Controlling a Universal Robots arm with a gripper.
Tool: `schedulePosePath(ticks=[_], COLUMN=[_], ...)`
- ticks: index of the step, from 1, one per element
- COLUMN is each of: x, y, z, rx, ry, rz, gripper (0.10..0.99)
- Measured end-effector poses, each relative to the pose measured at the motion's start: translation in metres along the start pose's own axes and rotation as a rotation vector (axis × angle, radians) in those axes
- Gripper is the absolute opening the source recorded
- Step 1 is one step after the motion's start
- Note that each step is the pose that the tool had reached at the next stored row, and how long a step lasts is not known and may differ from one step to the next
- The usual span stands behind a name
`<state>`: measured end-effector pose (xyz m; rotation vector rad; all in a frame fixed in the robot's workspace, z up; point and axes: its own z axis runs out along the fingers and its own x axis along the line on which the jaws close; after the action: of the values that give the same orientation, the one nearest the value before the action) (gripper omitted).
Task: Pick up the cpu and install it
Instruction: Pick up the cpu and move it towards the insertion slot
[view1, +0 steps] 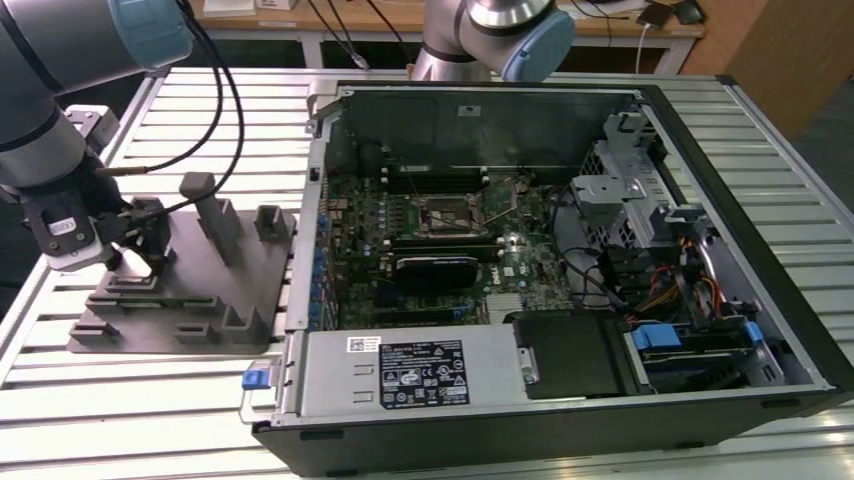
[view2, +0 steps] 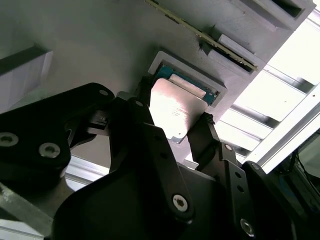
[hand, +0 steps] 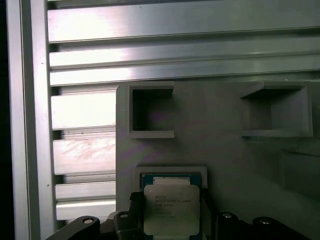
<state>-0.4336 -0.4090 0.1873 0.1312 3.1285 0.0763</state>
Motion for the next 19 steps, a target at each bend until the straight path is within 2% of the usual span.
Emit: schedulePosePath(ticks=[19], x=[-0.0002], y=[0.0015], z=[-0.0301], rx=[0.000], ry=[-0.0004], rz=[-0.006], gripper=[0.541])
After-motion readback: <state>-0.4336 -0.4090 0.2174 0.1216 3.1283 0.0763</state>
